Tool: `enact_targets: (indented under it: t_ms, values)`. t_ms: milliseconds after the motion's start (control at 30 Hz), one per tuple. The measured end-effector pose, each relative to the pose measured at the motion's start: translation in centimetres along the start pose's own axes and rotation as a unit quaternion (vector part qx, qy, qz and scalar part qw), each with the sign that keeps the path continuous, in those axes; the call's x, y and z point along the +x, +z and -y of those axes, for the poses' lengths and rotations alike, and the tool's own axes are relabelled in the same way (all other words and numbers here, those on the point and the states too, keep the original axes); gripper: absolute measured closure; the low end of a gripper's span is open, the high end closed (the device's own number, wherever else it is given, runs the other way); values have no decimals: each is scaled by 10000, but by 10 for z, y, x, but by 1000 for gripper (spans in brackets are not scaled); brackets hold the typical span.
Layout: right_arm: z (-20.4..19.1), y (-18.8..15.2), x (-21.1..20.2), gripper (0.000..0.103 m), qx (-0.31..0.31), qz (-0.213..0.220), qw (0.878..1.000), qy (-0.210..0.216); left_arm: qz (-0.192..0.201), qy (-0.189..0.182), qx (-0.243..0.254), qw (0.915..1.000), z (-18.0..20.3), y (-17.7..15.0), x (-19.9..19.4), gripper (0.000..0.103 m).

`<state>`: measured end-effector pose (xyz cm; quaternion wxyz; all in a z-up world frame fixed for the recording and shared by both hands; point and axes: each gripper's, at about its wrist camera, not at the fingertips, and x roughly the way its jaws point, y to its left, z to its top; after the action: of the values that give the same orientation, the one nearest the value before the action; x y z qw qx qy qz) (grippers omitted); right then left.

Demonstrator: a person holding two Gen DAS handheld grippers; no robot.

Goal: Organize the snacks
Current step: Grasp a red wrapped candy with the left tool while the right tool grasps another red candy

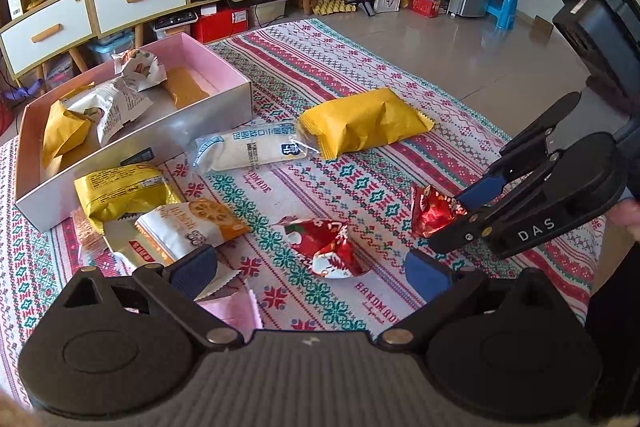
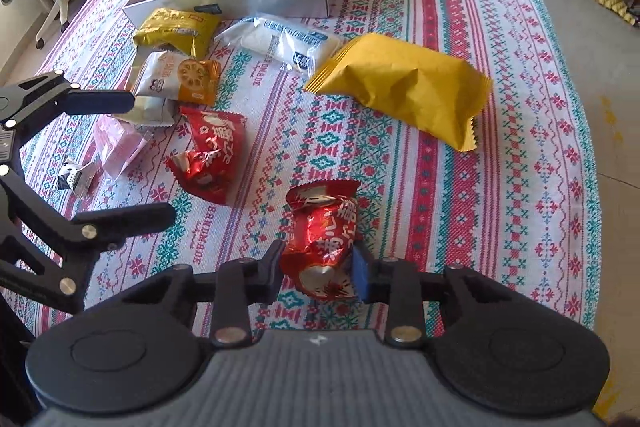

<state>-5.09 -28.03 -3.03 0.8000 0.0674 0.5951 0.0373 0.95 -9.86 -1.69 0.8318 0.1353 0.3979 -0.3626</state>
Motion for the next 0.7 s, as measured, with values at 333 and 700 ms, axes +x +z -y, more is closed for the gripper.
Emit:
enact_targets:
  t_ms: [333, 700]
  values:
    - [14, 3, -4, 72, 115, 115, 9998, -147, -219, -65, -329, 9992, 13, 14, 25, 24]
    - [15, 4, -5, 72, 110, 126, 9997, -149, -559, 164, -744, 9955, 10, 16, 46, 39]
